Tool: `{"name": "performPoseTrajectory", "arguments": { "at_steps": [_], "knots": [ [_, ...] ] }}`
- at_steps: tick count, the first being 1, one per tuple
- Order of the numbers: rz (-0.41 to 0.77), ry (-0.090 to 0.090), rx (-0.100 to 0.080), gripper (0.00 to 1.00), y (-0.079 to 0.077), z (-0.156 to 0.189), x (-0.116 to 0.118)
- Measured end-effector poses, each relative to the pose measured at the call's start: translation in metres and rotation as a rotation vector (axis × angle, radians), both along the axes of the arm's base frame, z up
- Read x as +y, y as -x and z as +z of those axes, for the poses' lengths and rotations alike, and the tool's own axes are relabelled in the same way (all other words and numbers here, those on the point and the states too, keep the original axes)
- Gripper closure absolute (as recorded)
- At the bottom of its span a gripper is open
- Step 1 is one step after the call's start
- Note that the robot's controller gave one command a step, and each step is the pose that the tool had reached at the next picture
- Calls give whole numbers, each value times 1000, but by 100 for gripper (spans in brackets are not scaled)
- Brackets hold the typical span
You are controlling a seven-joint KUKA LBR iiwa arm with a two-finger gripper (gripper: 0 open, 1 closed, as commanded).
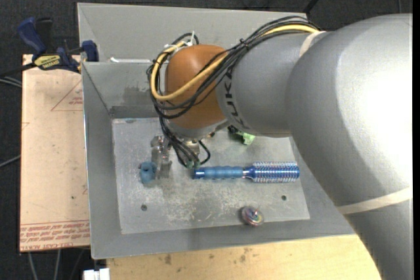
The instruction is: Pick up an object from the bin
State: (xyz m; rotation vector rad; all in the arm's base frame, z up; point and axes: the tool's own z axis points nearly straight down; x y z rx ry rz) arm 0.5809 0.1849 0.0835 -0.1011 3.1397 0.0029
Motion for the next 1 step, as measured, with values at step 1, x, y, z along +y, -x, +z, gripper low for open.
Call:
{"name": "performPoseTrajectory", "arguments": {
  "at_steps": [1],
  "knots": [
    [0,-4,-11,100,-6,128,37]
  ]
}}
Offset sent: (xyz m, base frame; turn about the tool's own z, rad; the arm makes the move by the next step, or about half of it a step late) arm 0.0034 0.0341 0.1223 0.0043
